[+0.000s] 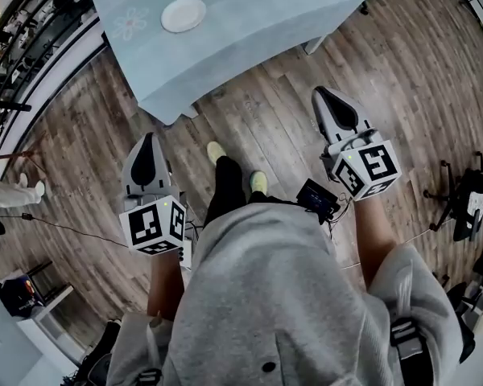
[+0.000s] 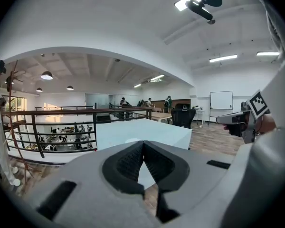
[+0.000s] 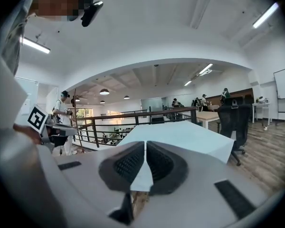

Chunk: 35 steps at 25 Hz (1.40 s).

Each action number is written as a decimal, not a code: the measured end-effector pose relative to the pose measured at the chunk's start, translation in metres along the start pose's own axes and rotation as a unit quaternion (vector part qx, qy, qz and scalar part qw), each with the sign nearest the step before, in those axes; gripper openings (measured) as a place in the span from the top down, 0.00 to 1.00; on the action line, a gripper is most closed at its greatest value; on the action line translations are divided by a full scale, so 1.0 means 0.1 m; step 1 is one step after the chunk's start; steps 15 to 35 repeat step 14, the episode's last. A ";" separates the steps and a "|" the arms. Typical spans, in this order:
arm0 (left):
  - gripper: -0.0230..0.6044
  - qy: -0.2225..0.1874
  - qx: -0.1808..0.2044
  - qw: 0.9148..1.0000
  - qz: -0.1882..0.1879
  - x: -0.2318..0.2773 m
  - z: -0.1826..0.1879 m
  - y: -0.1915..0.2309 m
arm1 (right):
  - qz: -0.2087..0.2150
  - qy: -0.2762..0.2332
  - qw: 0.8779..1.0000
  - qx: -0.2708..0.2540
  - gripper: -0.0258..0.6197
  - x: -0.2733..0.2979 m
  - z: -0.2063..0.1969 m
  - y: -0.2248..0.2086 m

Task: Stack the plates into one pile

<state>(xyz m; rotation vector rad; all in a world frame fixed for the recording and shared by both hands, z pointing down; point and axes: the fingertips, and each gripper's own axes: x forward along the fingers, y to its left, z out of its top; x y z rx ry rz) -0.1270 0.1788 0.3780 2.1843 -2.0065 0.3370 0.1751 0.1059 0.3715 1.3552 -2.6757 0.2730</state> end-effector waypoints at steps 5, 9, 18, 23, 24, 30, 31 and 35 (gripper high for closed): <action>0.93 -0.004 0.004 1.000 0.008 -0.19 -0.04 -0.08 | 0.007 -0.010 1.000 -0.012 0.91 -0.15 -0.02 0.07; 0.93 -0.007 0.008 1.000 0.012 -0.28 -0.04 -0.12 | 0.014 -0.012 1.000 -0.022 0.91 -0.23 -0.02 0.13; 0.93 -0.008 0.003 1.000 0.016 -0.36 -0.06 -0.15 | 0.021 -0.011 0.999 -0.026 0.91 -0.32 -0.03 0.18; 0.93 -0.008 0.003 1.000 0.016 -0.36 -0.06 -0.15 | 0.021 -0.011 0.999 -0.026 0.91 -0.32 -0.03 0.18; 0.93 -0.008 0.003 1.000 0.016 -0.36 -0.06 -0.15 | 0.021 -0.011 0.999 -0.026 0.91 -0.32 -0.03 0.18; 0.93 -0.008 0.003 1.000 0.016 -0.36 -0.06 -0.15 | 0.021 -0.011 0.999 -0.026 0.91 -0.32 -0.03 0.18; 0.93 -0.008 0.003 1.000 0.016 -0.36 -0.06 -0.15 | 0.021 -0.011 0.999 -0.026 0.91 -0.32 -0.03 0.18; 0.93 -0.008 0.003 1.000 0.016 -0.36 -0.06 -0.15 | 0.021 -0.011 0.999 -0.026 0.91 -0.32 -0.03 0.18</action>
